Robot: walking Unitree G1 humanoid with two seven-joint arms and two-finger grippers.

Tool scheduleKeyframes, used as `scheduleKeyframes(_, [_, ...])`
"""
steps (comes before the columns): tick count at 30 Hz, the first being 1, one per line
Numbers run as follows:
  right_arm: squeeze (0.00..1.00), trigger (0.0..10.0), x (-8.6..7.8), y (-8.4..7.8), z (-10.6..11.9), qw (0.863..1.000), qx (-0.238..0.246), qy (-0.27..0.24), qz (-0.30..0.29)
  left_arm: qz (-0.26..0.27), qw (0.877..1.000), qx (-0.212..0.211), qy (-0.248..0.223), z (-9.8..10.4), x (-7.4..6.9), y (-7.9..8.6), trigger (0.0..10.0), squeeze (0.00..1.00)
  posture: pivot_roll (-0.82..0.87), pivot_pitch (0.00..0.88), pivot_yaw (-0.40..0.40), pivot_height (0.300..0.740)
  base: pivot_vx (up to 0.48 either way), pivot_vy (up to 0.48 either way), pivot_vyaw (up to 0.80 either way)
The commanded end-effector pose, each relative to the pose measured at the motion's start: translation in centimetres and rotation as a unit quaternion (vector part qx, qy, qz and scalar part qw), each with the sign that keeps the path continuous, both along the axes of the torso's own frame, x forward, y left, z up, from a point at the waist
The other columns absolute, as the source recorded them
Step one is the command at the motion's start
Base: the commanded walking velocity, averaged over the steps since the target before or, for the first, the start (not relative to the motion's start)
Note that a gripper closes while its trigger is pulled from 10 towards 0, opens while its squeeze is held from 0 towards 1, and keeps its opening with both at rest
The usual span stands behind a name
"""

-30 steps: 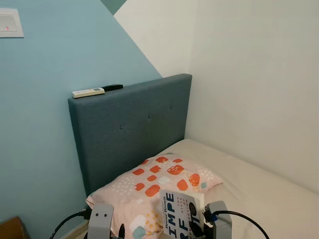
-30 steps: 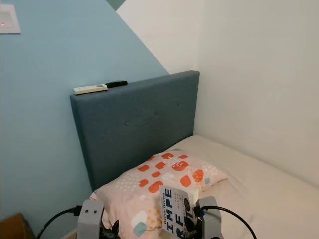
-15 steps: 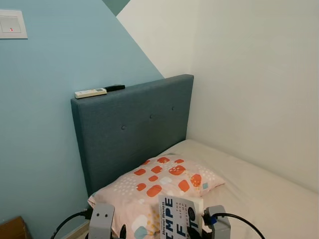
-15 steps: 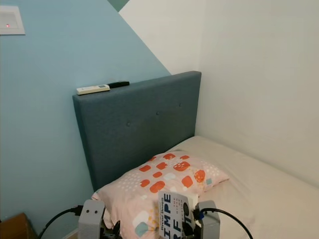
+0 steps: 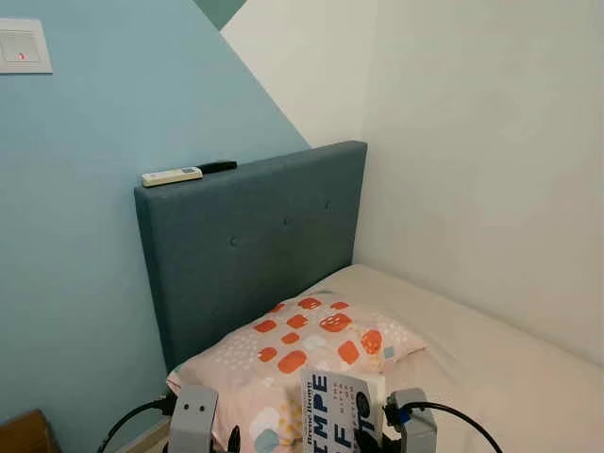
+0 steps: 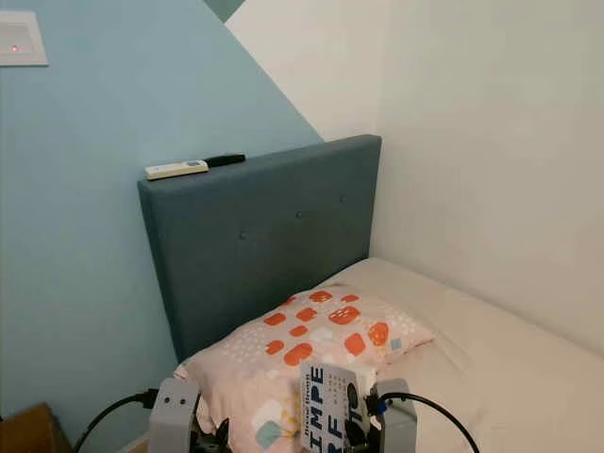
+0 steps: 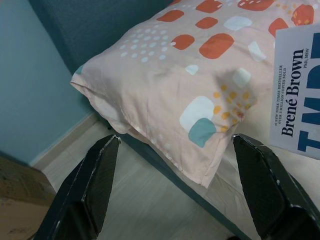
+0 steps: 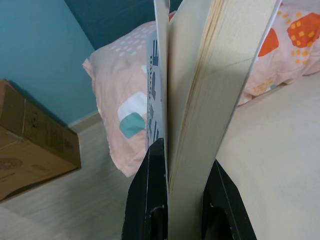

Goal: Clean up the room

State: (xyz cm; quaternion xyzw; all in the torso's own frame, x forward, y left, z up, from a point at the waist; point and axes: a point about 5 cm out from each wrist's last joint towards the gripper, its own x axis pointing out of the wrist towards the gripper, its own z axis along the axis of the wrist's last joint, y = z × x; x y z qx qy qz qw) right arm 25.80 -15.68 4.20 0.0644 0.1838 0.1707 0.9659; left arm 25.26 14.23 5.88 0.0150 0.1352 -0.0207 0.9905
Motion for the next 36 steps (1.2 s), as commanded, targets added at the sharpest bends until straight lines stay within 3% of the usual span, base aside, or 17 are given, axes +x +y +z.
scheduleKeyframes(1, [0.0, 10.0, 0.12, -0.07, 0.61, 1.0, 0.009, -0.011, -0.006, -0.002, 1.0, 0.012, 0.012, -0.34, -0.06, 0.2, 10.0, 0.0, -0.07, 0.066, -0.026, 0.74, 0.0, 0.0, 0.0])
scheduleKeyframes(11, [0.0, 10.0, -0.05, 0.29, 0.53, 1.0, 0.012, -0.005, -0.004, -0.005, 1.0, 0.014, 0.009, -0.24, 0.07, 0.21, 10.0, 0.0, -0.08, 0.066, -0.025, 0.74, 0.0, 0.0, 0.0])
scheduleKeyframes(27, [0.0, 10.0, 0.07, 0.29, 0.63, 1.0, 0.017, 0.0, -0.006, 0.005, 1.0, 0.018, -0.004, 0.13, 0.35, 0.5, 10.0, 0.0, -0.08, 0.07, -0.022, 0.74, 0.0, 0.0, -0.8])
scheduleKeyframes(36, [0.0, 10.0, 0.26, -0.05, 0.65, 1.0, 0.011, 0.001, -0.009, 0.012, 1.0, 0.025, -0.003, 0.11, 0.47, 0.87, 10.0, 0.0, -0.08, 0.075, -0.024, 0.74, 0.0, 0.0, -0.05])
